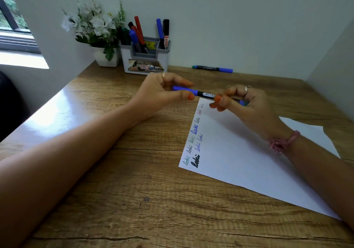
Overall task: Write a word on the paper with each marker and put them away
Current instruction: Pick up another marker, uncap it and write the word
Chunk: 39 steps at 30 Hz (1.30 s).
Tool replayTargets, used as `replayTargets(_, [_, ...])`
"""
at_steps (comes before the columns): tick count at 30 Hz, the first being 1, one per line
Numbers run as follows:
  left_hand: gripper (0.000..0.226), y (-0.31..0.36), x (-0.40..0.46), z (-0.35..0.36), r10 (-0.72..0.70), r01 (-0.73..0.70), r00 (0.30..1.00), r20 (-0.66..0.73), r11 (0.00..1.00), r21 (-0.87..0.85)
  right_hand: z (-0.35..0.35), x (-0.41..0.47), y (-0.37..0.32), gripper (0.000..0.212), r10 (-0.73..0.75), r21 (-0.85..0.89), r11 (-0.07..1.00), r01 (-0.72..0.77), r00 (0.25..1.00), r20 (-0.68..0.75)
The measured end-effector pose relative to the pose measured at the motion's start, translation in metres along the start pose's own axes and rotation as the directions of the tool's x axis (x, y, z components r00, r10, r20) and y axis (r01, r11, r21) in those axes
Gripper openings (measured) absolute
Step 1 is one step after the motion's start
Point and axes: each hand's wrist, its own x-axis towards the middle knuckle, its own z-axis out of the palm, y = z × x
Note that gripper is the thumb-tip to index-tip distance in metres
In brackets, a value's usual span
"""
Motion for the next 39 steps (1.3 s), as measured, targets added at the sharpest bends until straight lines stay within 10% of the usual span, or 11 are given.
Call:
replayTargets(5, [0.043,-0.001,0.005,-0.014,-0.205,0.096,0.961,-0.184,0.874,-0.476,-0.007,0.002,0.021,0.036,-0.025,-0.357,0.931,0.071,0.991,0.131])
replayTargets(11, [0.038,-0.008,0.014,-0.037,-0.259,-0.014,0.899,-0.353,0.790,-0.613,-0.007,0.003,0.036,0.041,-0.026,-0.560,0.813,0.160,0.970,0.240])
replayTargets(26, [0.027,0.018,0.115,-0.075,0.084,-0.174,0.668,-0.740,0.984,-0.046,-0.007,0.003,0.037,0.038,-0.060,-0.541,0.821,0.182,0.970,0.236])
replayTargets(39, [0.022,-0.018,0.176,-0.078,0.083,0.188,0.807,-0.585,0.903,0.387,-0.009,0.007,0.044,0.039,-0.076,-0.526,0.827,0.197,0.967,0.244])
